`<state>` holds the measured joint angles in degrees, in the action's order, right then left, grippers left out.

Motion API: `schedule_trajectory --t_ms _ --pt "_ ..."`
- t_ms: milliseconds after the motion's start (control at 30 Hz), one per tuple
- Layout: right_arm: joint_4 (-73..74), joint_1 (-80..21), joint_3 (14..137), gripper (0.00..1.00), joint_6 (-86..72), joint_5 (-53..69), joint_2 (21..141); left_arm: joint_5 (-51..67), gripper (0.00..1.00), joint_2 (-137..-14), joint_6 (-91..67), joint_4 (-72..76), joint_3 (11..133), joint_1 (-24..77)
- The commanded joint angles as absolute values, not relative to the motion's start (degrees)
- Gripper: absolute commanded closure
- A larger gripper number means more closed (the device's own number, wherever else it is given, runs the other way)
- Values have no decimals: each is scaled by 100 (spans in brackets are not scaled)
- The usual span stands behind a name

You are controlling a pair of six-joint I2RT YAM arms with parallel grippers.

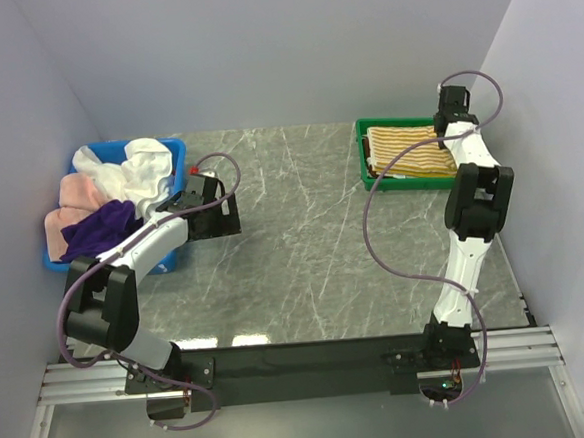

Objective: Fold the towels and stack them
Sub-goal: Neatly place the folded towel into the bin

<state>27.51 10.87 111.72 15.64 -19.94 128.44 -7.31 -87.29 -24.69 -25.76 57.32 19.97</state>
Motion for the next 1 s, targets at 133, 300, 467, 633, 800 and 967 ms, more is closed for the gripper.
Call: schedule_trajectory --t_ms 133,300,467,633,800,967 --pt "1943 1116 11206 34 1477 -3699 13131 -642 1 -8789 -2391 -2479 5845 1995" --pt "1811 1055 11390 30 1135 -4393 12842 -633 1 -8798 -2400 -2487 5862 1995" --pt "1626 967 11408 27 888 -4860 12464 -668 1 -8736 -2408 -2514 5854 1995" --pt "1590 633 10917 27 730 -4041 11875 -633 1 -8631 -2408 -2514 5871 1995" --pt "2100 255 10460 35 -426 -1384 11488 -598 1 -8578 -2408 -2531 5880 1995" --pt "1978 -174 10257 40 -1019 -26 11645 -598 1 -8429 -2408 -2522 5845 1995"
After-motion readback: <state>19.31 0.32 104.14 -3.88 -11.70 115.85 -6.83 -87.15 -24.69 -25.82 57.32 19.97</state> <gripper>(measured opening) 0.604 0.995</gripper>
